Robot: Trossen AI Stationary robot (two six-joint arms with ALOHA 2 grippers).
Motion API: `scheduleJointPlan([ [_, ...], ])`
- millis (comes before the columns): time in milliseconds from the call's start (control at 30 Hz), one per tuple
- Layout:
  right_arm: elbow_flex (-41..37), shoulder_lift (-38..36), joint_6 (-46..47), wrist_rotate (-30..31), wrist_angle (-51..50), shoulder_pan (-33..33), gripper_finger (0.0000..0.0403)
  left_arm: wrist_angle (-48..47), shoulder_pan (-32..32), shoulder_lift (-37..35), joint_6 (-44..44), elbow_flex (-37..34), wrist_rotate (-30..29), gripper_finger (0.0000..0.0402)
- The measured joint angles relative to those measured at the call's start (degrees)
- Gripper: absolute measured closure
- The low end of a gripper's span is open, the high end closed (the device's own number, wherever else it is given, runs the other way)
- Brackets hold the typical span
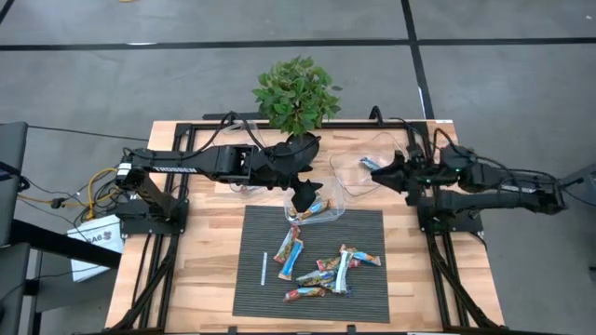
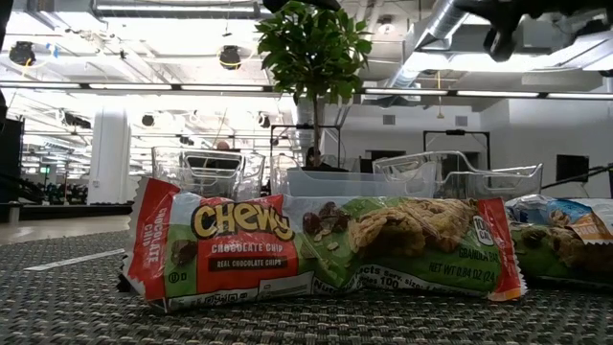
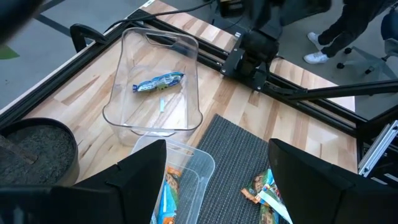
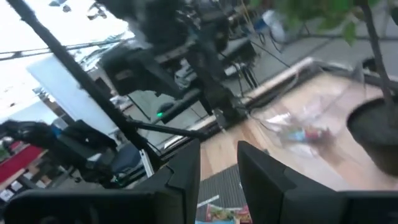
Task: Pick and place Granola Bars by type
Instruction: Put the violet granola bar into the right transparent bin
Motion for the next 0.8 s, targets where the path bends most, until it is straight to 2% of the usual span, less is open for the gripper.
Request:
scheduleJointPlan([
  [233,-0.51,-3.11,-3.23,5.96,1.79,8.14,0.0305,-0.02,0.00,0.00,0.00,0.00,0.02,0.0127],
  [533,-9.89,-6.10,-4.81,8.26,19.55,15.17,0.0305,-0.04,-0.01,0.00,0.00,0.00,0.29,0.0127],
  [800,-18.75,-5.80,-0.86,8.28,36.88,19.13,0.0305,-2.30,-0.02,0.00,-0.04,0.00,0.57,0.0127],
])
